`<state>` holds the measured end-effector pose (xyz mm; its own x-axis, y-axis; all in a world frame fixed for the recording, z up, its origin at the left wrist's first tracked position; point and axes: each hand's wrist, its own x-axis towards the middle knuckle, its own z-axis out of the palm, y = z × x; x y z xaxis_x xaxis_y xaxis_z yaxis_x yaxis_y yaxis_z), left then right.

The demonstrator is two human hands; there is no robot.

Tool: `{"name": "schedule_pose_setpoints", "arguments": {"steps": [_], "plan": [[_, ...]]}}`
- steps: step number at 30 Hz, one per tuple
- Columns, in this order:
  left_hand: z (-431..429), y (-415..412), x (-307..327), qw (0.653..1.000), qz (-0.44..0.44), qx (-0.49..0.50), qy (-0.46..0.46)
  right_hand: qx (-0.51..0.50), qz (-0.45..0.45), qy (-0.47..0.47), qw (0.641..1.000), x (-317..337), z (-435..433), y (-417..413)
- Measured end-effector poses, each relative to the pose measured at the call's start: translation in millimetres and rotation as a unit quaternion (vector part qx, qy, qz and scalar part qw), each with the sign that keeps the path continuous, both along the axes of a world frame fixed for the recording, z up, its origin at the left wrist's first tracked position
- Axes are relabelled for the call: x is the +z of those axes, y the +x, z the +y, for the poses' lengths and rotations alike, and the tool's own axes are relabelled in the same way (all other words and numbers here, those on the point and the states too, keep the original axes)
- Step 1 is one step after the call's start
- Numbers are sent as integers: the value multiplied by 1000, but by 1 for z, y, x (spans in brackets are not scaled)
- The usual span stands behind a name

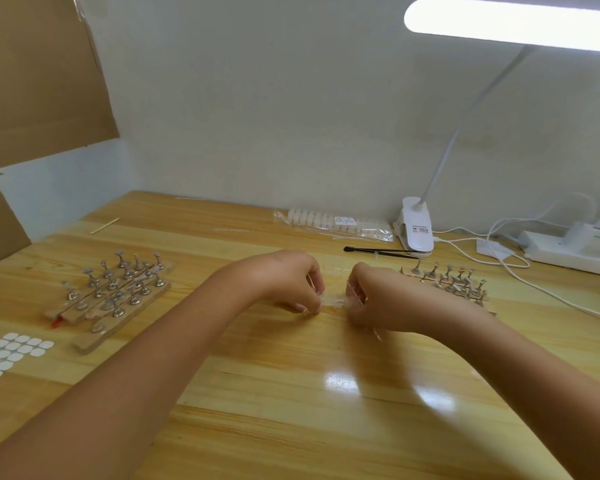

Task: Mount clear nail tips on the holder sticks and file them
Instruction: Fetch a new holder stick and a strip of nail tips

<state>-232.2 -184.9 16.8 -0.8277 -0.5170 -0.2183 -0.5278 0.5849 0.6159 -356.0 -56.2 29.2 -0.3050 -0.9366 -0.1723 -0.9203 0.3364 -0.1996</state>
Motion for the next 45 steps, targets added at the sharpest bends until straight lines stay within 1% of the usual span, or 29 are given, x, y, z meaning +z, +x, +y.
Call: {"name": "schedule_pose_setpoints", "arguments": {"steps": [2, 5, 8, 10, 13, 15, 17, 19, 21, 22, 23, 24, 25, 26, 27, 28, 30, 32, 33, 34, 36, 37, 38, 39, 41, 42, 43, 44, 45], "plan": [[2, -1, -1, 1000, 9, 0, 1, -7, -21, -19, 1000, -3, -4, -2], [2, -1, -2, 999, 13, -13, -32, -19, -76, -51, 996, -8, -8, -4], [0, -1, -6, 999, 50, 1, 17, -31, -138, -90, 986, -12, -9, -8], [-1, -1, -8, 995, 81, 23, 53, -48, -206, -122, 970, -14, -10, -11], [-2, -3, -10, 984, 140, 65, 89, -85, -299, -173, 935, -16, -11, -16], [-2, -5, -11, 974, 176, 93, 106, -103, -356, -191, 909, -16, -14, -20], [1, -8, -13, 967, 202, 117, 107, -113, -441, -194, 869, -13, -19, -22], [5, -12, -14, 953, 237, 145, 122, -135, -529, -186, 817, -10, -25, -20], [8, -14, -16, 941, 262, 173, 129, -155, -582, -175, 778, -6, -32, -18], [8, -15, -16, 935, 271, 183, 137, -153, -599, -169, 768, -5, -35, -16], [9, -16, -16, 928, 281, 190, 152, -140, -603, -161, 768, -4, -37, -15], [10, -17, -15, 923, 290, 194, 164, -121, -590, -153, 783, -4, -40, -13], [10, -18, -13, 921, 292, 201, 161, -100, -563, -150, 807, -4, -42, -12], [10, -19, -10, 924, 288, 207, 144, -85, -535, -153, 827, -4, -44, -9], [10, -20, -7, 926, 286, 209, 129, -81, -513, -164, 839, -6, -46, -7], [11, -20, -4, 928, 287, 206, 122, -88, -504, -182, 840, -7, -49, -7], [13, -18, 4, 930, 289, 181, 138, -111, -525, -209, 818, -8, -52, -9], [13, -14, 10, 925, 293, 153, 187, -120, -556, -214, 794, -7, -52, -13], [13, -12, 13, 922, 291, 148, 207, -115, -562, -209, 792, -6, -52, -16], [12, -10, 16, 926, 284, 146, 200, -106, -563, -200, 795, -6, -50, -18], [6, -3, 23, 951, 252, 144, 106, -88, -568, -182, 798, -5, -49, -22], [3, 1, 24, 958, 236, 150, 59, -88, -583, -178, 788, -4, -48, -25], [-1, 5, 25, 960, 230, 157, 27, -97, -608, -176, 768, -4, -47, -28], [-6, 8, 24, 959, 232, 162, 12, -112, -645, -173, 736, -4, -46, -31], [-11, 11, 19, 957, 241, 160, -11, -145, -716, -168, 662, -4, -44, -40], [-12, 11, 15, 961, 235, 144, -29, -159, -734, -168, 639, -4, -42, -43], [-10, 9, 10, 968, 218, 114, -50, -170, -737, -169, 632, -5, -42, -46], [-8, 6, 3, 976, 191, 73, -74, -176, -729, -171, 639, -6, -42, -49], [-5, 2, -4, 981, 161, 33, -99, -177, -713, -175, 656, -7, -42, -50]]}}
